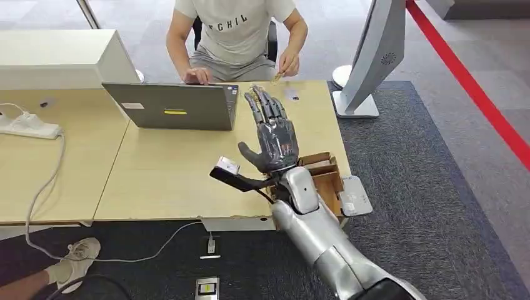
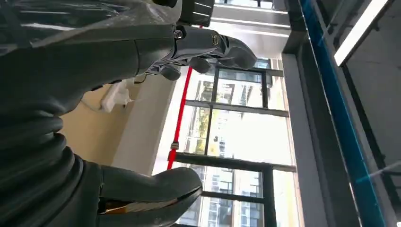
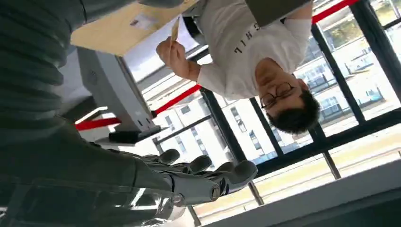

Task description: Pass the card to the sensor for recognition and then transmit it.

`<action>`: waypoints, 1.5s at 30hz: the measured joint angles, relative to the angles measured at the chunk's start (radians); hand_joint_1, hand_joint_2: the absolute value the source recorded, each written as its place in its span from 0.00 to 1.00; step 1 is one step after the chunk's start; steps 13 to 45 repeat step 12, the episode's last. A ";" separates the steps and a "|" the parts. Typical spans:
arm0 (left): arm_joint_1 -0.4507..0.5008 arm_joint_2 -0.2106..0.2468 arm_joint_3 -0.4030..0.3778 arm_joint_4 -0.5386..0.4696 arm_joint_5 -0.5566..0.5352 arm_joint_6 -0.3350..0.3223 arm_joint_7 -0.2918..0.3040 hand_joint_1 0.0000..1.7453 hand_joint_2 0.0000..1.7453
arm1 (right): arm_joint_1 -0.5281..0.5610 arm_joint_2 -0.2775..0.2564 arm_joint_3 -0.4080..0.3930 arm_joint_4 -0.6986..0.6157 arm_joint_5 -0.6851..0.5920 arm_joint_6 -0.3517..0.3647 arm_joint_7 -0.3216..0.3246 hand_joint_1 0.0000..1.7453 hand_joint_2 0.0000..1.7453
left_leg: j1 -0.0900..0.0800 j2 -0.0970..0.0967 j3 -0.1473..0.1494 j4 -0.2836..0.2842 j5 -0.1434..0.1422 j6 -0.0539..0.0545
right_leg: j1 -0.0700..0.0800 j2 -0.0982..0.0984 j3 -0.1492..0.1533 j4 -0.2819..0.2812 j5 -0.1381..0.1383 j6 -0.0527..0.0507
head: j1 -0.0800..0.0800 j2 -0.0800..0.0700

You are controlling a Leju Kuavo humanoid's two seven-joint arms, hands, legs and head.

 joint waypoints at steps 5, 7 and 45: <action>0.003 0.000 0.001 0.000 -0.059 0.000 0.000 0.00 1.00 | 0.191 -0.055 0.001 -0.222 -0.150 0.000 -0.071 0.00 1.00 | 0.000 0.000 0.000 0.000 -0.001 0.000 | 0.000 0.000 0.000 0.000 0.000 0.000 | 0.000 0.000; 0.004 -0.004 0.001 0.001 -0.080 0.000 0.000 0.00 1.00 | 0.251 -0.067 0.001 -0.303 -0.231 0.000 -0.141 0.00 1.00 | 0.000 0.001 0.000 0.000 -0.001 0.000 | 0.000 0.001 0.000 0.000 0.000 0.000 | 0.000 0.000; 0.015 -0.036 0.001 0.013 -0.125 0.000 0.000 0.00 1.00 | 0.398 -0.101 0.000 -0.495 -0.369 0.000 -0.262 0.00 1.00 | 0.000 0.001 0.000 0.000 -0.002 0.000 | 0.000 0.002 0.000 -0.001 -0.001 0.000 | -0.001 0.000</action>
